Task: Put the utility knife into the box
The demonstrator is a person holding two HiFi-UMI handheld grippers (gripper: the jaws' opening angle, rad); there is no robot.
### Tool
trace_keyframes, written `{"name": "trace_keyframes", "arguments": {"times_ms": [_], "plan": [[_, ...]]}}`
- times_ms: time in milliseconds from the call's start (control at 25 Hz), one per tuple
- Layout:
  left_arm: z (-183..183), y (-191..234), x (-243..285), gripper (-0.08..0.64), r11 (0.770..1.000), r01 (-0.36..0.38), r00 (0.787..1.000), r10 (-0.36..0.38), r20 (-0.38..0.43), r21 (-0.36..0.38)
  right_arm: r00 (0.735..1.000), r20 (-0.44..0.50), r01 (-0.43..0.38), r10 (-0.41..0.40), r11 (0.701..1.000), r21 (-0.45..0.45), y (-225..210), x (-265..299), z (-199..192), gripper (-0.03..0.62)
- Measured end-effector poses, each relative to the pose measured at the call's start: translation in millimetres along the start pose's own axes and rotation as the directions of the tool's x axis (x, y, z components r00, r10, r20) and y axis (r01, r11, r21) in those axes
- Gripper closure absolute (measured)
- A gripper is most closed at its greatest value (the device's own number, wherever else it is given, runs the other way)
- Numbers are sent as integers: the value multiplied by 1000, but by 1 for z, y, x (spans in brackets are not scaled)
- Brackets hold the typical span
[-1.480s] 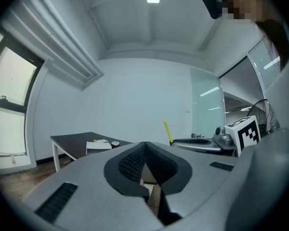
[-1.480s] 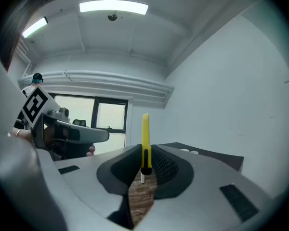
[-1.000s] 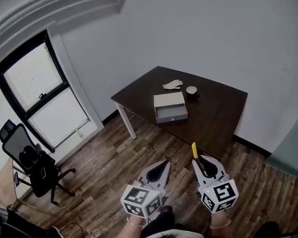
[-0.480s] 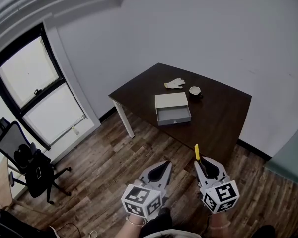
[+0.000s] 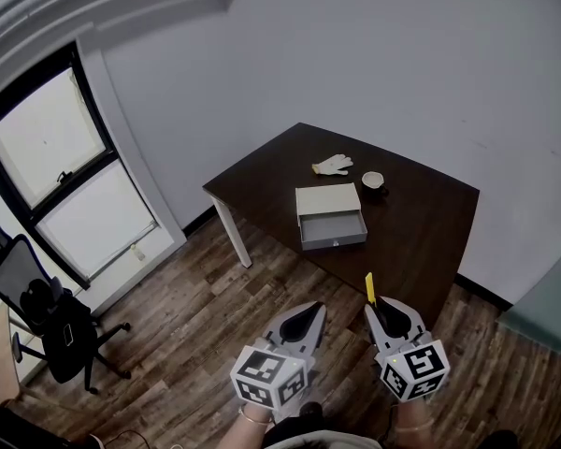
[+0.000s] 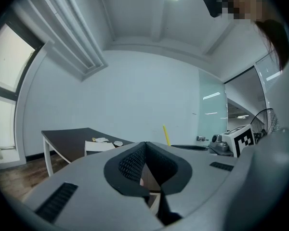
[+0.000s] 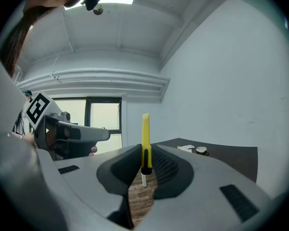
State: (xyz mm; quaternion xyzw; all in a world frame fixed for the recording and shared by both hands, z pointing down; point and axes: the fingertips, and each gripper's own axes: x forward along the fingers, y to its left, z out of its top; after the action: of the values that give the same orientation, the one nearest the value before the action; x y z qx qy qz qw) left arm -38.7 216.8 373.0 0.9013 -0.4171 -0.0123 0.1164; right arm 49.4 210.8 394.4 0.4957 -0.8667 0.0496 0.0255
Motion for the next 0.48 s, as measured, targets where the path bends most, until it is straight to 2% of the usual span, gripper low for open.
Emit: {"name": "trace_keyframes", "arguments": {"times_ms": [480], "plan": [[12,45,12,543,1000,23,1000,-23,4,0,1000,-14,-2,1,1000,-15,10,54,7,525]]}}
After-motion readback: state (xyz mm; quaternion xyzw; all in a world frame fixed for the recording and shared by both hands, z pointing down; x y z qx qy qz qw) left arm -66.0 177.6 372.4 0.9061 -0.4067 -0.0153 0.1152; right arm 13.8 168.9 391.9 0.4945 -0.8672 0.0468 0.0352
